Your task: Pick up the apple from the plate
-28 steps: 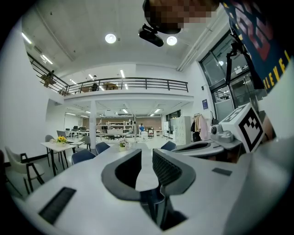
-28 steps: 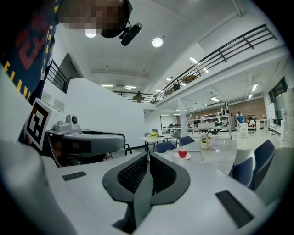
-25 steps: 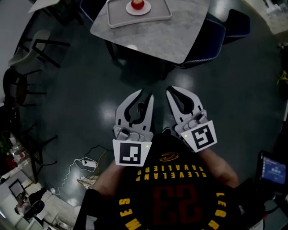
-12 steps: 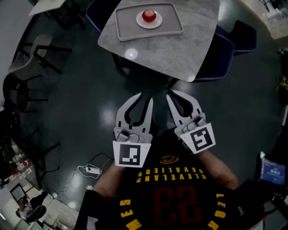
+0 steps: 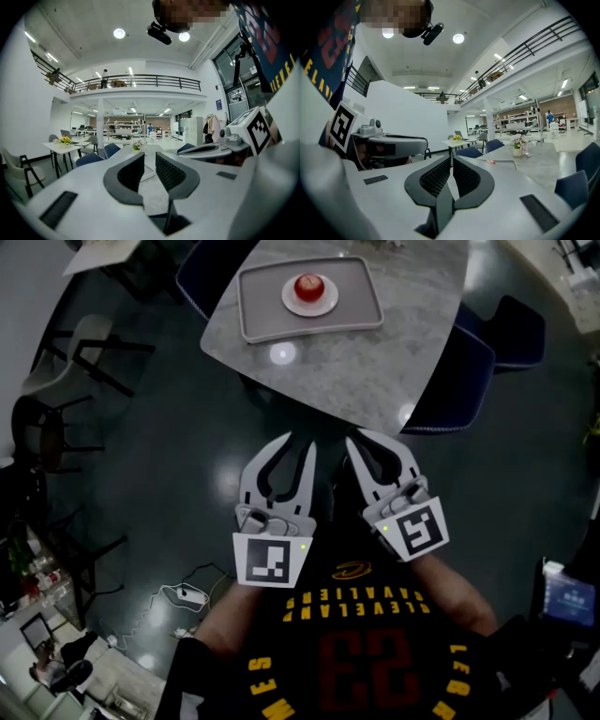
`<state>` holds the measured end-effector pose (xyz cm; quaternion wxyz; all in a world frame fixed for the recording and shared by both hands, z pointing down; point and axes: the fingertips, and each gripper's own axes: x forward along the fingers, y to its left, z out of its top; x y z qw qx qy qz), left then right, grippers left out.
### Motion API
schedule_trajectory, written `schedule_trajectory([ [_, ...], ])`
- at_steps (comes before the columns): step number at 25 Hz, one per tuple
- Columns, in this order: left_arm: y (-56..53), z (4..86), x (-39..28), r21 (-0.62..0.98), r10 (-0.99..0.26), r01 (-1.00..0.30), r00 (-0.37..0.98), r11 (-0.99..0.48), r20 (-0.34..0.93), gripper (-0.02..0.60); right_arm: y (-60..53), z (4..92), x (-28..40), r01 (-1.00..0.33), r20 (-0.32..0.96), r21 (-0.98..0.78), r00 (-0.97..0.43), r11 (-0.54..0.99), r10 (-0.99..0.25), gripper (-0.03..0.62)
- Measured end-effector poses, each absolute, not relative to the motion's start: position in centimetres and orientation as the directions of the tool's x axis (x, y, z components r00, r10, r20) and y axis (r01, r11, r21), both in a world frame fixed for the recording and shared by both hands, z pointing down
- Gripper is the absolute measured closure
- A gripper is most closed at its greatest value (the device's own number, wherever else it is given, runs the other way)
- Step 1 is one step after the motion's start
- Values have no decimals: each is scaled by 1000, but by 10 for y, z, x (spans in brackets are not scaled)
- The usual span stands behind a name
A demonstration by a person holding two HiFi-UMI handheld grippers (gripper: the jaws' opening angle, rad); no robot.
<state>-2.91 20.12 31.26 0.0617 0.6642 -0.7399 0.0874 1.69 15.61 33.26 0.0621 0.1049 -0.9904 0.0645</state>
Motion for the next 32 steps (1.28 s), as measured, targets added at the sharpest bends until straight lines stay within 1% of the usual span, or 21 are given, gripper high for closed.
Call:
schedule_trajectory([
  [3,181,312,-31,-57,-965,-989,-145,136,216,505,129,328,12,-183,119,-116,-978,976,-169,588],
  [7,148,311,-27,-29,-956,-980,-199,197,215,505,92,325,10,-134,114,-117,-986,984,-121,588],
  [10,124,308,-19,-66,-957,-979,-201,191,210,505,69,327,12,-107,123,-119,-988,987,-93,588],
  [13,110,306,-18,-69,-955,-974,-225,215,194,505,52,330,12,-98,140,-131,-987,987,-80,588],
  [17,102,300,-27,-2,-939,-955,-293,298,180,505,32,326,10,-88,135,-146,-988,985,-69,587],
  [20,89,298,-37,17,-930,-944,-320,328,182,505,15,325,0,-72,131,-167,-990,983,-50,586],
  [21,85,300,-41,21,-928,-943,-323,333,187,505,10,326,-3,-67,133,-177,-990,982,-43,583],
  [22,81,302,-44,31,-926,-942,-322,334,197,505,6,327,-6,-63,135,-191,-990,980,-37,551],
  [23,78,306,-45,51,-926,-942,-315,332,209,505,4,328,-7,-61,137,-207,-990,976,-33,546],
  [27,69,318,-51,160,-922,-932,-275,325,272,505,-2,330,-6,-67,133,-245,-991,967,-35,545],
  [29,65,324,-58,174,-912,-926,-272,334,307,505,-7,333,-10,-71,136,-259,-990,963,-37,545],
  [32,65,324,-69,174,-913,-927,-269,332,306,503,-12,333,-14,-87,143,-269,-988,959,-50,545],
])
